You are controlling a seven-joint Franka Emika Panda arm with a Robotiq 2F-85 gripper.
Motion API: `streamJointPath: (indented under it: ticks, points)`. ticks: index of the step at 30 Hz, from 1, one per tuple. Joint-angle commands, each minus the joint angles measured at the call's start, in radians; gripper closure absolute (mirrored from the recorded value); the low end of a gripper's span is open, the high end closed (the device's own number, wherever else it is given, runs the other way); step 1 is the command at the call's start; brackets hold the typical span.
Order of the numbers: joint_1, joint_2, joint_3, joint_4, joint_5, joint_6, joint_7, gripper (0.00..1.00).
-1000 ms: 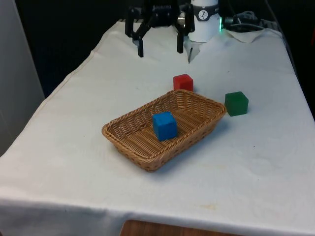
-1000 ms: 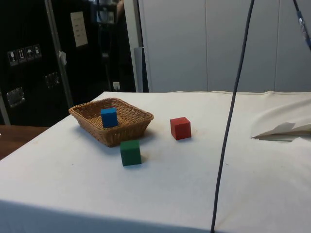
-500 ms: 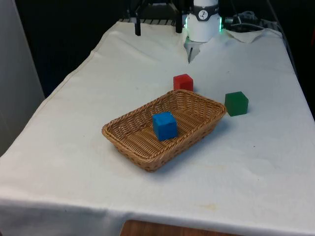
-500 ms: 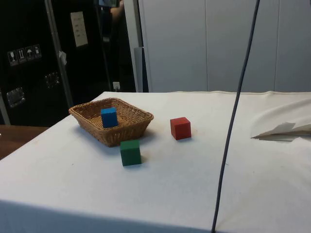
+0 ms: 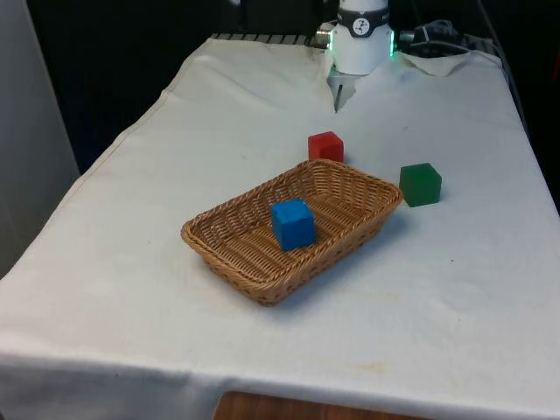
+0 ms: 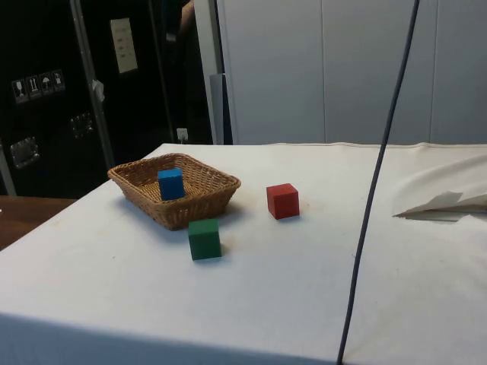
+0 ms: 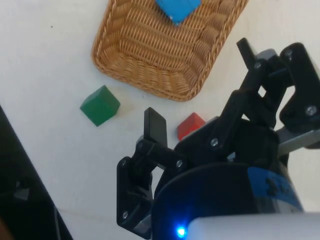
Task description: Pick up the blue cube and place it into the basket.
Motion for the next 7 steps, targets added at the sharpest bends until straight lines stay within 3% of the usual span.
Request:
streamJointPath:
  ticks: [1,7]
  points:
    - [0.0,-0.017,-0.002,-0.011,-0.008,-0.006,0.001,0.0]
    - [-0.001,-0.043,-0.002,-0.028,0.0,-0.016,-0.004,0.0]
